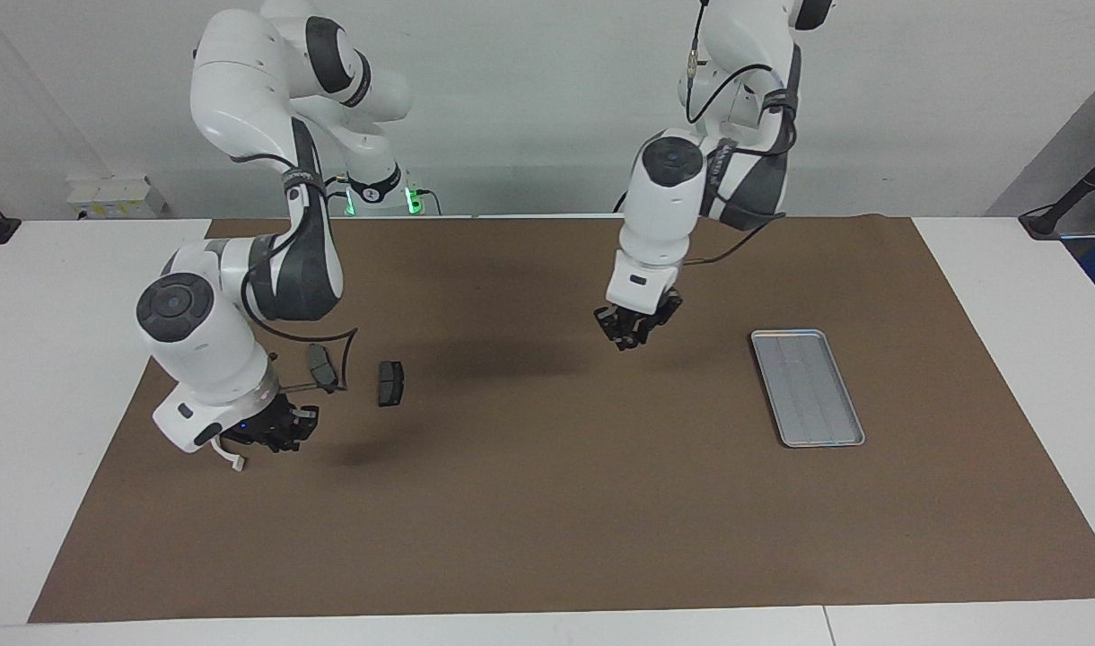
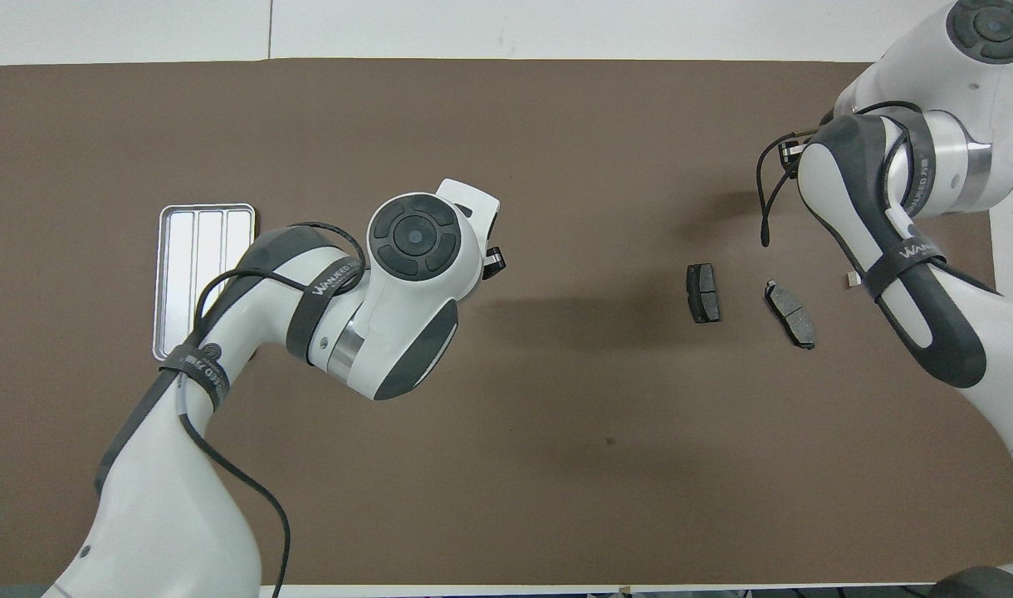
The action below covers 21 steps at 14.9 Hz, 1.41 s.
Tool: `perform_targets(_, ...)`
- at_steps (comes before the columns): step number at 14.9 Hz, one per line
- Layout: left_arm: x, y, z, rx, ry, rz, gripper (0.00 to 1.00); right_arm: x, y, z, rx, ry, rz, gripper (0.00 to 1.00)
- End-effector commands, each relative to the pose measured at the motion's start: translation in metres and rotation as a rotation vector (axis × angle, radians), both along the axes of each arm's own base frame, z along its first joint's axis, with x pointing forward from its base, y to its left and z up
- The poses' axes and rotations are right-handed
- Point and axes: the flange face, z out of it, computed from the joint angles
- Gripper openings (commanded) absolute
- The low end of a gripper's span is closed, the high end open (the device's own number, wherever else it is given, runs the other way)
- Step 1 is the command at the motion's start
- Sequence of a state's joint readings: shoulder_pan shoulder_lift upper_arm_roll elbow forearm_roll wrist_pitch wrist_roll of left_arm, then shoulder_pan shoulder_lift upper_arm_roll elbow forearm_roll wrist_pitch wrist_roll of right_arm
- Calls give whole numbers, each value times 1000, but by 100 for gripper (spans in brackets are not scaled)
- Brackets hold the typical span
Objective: Place bearing gear from tray to pile
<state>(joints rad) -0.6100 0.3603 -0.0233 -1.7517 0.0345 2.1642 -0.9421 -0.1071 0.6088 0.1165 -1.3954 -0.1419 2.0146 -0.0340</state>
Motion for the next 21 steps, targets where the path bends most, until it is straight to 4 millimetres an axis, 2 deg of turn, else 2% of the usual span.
perform_targets(1,8,4,-29,-1,-38,20,0,-8,-6,-31,12,-27,31,0)
perform_targets(3,11,1,-48,-11,-46,32,0,-12,-6,-47,16,-47,35,0)
perform_targets(5,8,3,-55,-11,-47,32,0,-12,-6,-62,21,-63,35,0)
perform_targets(8,3,8,-71,-33,-74,37,0,-13,-4,-64,22,-63,31,0)
perform_targets(9,2,9,-73,-31,-72,37,0,-13,-3,-64,22,-57,26,25)
perform_targets(10,2,9,-73,-32,-73,40,0,-13,-1,-63,22,-58,16,90)
perform_targets(11,1,9,-75,-37,-79,42,0,-13,6,-57,20,-59,9,100)
perform_targets(13,0,10,-78,-45,-88,41,0,-15,15,-43,15,-36,12,100)
perform_targets(14,1,11,-76,-43,-88,41,0,-16,27,-30,11,-26,18,100)
perform_targets(15,3,12,-74,-41,-85,38,37,-18,34,-16,4,-19,17,100)
perform_targets(16,4,14,-73,-33,-79,38,96,-21,52,2,-4,-21,24,100)
perform_targets(17,7,15,-68,-30,-76,39,100,-25,65,16,-9,-15,20,100)
perform_targets(18,8,16,-58,-23,-68,37,100,-30,81,30,-9,-12,-2,100)
perform_targets(20,10,23,-25,-12,-59,30,100,-42,128,55,-14,-1,-96,100)
perform_targets(21,13,38,7,-18,-73,40,100,-49,160,64,-18,6,-153,100)
